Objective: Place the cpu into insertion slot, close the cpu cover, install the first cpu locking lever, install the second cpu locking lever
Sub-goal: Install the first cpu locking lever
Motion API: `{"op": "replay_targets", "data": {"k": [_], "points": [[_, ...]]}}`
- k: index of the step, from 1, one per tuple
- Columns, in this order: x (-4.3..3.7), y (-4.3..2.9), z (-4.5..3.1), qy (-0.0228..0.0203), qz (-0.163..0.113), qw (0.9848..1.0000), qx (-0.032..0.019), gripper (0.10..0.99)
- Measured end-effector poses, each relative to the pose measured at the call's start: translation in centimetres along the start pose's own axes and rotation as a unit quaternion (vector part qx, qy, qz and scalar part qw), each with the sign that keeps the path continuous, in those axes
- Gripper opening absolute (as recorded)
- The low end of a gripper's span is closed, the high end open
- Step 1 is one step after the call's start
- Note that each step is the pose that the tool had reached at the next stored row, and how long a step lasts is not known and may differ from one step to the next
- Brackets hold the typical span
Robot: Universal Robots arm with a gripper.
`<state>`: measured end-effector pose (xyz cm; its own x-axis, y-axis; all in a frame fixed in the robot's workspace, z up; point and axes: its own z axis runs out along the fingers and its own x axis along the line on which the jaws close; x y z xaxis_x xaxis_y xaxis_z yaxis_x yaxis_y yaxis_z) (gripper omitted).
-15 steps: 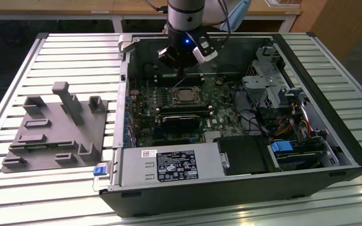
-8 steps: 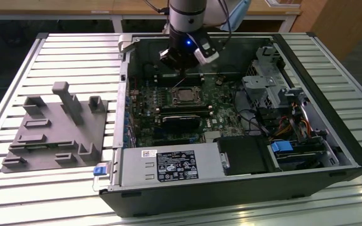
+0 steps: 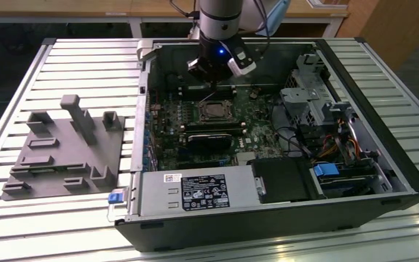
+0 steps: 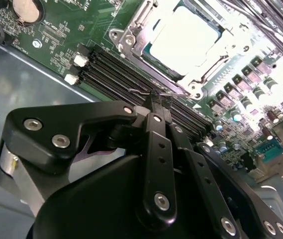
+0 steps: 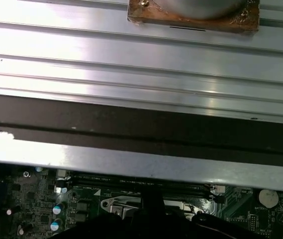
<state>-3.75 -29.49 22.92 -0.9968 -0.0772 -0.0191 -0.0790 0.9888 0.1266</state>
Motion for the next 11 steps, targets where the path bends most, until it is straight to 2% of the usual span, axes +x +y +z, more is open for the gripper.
{"op": "replay_targets", "data": {"k": [11], "points": [[-1.35,-0.24,1.02,0.0000,0.000,1.0000,0.0000,0.106]]}}
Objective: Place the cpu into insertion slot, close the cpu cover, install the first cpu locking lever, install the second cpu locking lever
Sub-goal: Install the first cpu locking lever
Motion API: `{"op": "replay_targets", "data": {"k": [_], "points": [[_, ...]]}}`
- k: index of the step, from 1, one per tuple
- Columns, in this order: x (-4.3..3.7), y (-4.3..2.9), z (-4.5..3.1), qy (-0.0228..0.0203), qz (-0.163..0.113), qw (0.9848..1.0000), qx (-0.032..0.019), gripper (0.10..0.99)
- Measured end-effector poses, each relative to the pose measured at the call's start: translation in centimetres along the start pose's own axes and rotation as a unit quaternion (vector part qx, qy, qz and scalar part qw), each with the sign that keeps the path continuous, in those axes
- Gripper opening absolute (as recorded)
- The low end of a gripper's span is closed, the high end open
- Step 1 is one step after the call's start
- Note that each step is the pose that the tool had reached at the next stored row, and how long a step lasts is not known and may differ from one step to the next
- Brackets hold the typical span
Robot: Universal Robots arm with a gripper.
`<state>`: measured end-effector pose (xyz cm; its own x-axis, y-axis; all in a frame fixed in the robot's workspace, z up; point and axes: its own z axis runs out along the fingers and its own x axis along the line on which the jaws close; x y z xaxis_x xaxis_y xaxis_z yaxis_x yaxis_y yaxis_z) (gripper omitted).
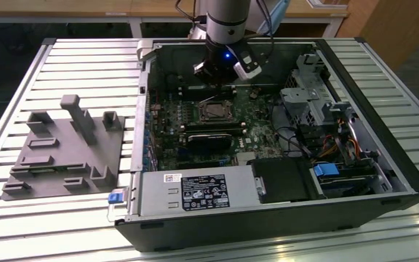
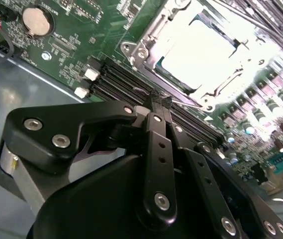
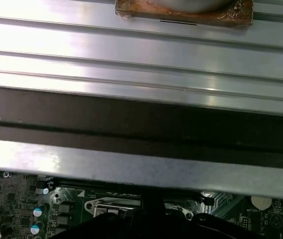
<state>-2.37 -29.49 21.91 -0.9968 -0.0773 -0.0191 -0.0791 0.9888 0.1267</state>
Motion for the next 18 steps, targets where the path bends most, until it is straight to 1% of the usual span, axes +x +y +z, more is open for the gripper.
{"op": "replay_targets", "data": {"k": [9,15,18], "points": [[-0.54,-0.20,1.26,0.0000,0.000,1.0000,0.0000,0.106],[-0.54,-0.24,1.71,0.0000,0.000,1.0000,0.0004,0.106],[-0.55,-0.23,1.81,0.0001,0.000,1.0000,0.0009,0.106]]}}
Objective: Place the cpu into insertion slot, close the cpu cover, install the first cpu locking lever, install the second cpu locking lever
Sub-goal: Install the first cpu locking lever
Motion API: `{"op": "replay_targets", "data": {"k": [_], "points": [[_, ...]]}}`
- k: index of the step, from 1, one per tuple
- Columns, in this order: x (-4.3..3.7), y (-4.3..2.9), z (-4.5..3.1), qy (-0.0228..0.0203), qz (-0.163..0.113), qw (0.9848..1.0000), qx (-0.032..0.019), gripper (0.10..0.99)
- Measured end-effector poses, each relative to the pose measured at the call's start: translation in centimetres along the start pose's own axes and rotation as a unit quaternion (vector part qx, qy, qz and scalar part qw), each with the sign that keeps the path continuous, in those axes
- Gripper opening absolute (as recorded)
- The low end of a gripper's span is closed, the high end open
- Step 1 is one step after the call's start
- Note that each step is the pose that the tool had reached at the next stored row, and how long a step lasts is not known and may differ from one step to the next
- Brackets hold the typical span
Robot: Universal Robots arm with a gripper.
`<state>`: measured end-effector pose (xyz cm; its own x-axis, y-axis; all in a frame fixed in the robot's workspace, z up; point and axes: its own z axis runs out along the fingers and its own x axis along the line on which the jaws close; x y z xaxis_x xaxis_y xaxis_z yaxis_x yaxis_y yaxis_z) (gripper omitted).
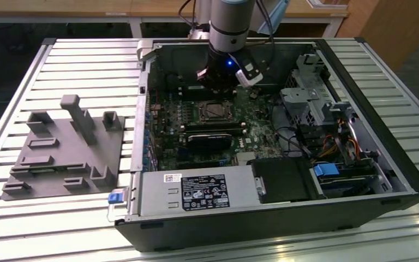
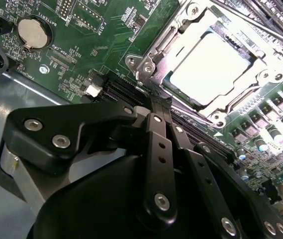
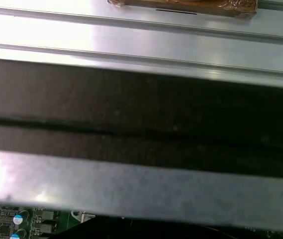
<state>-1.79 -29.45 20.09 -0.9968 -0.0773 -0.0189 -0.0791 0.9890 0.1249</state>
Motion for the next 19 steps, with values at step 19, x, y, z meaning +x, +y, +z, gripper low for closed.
{"op": "replay_targets", "data": {"k": [19], "points": [[-0.10,0.20,0.21,0.0011,0.000,0.9999,0.0141,0.106]]}}
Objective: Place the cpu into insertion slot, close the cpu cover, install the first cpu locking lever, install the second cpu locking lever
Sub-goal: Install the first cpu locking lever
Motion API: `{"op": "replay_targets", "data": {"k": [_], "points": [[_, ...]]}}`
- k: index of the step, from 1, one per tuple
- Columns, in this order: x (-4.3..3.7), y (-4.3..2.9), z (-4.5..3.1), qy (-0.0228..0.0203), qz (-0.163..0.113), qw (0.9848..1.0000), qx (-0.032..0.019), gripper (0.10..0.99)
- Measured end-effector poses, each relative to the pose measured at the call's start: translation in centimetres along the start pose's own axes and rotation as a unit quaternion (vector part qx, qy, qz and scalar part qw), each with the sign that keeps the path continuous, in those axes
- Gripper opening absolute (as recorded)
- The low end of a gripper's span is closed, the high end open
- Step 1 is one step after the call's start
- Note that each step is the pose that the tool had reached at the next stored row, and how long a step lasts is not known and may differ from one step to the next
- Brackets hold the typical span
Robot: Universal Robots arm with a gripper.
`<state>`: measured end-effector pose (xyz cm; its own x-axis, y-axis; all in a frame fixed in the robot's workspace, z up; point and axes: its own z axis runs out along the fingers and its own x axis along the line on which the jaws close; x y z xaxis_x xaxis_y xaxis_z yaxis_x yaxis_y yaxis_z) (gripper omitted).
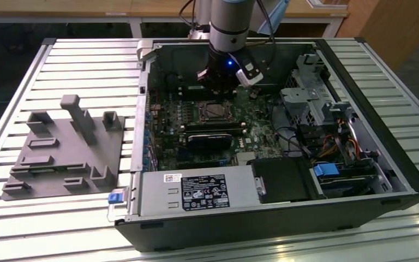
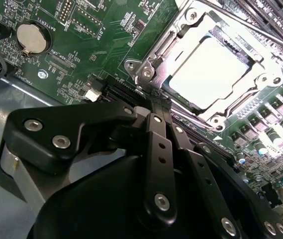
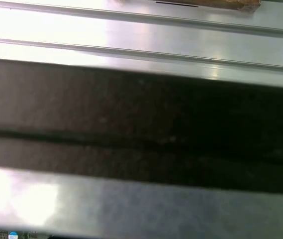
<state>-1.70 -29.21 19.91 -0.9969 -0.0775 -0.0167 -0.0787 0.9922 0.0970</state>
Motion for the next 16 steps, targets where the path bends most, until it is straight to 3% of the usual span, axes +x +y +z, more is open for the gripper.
{"op": "replay_targets", "data": {"k": [9,16], "points": [[-0.02,0.02,-0.11,0.0000,0.000,1.0000,0.0031,0.106],[-0.04,0.10,0.02,0.0011,0.000,0.9999,0.0141,0.106]]}}
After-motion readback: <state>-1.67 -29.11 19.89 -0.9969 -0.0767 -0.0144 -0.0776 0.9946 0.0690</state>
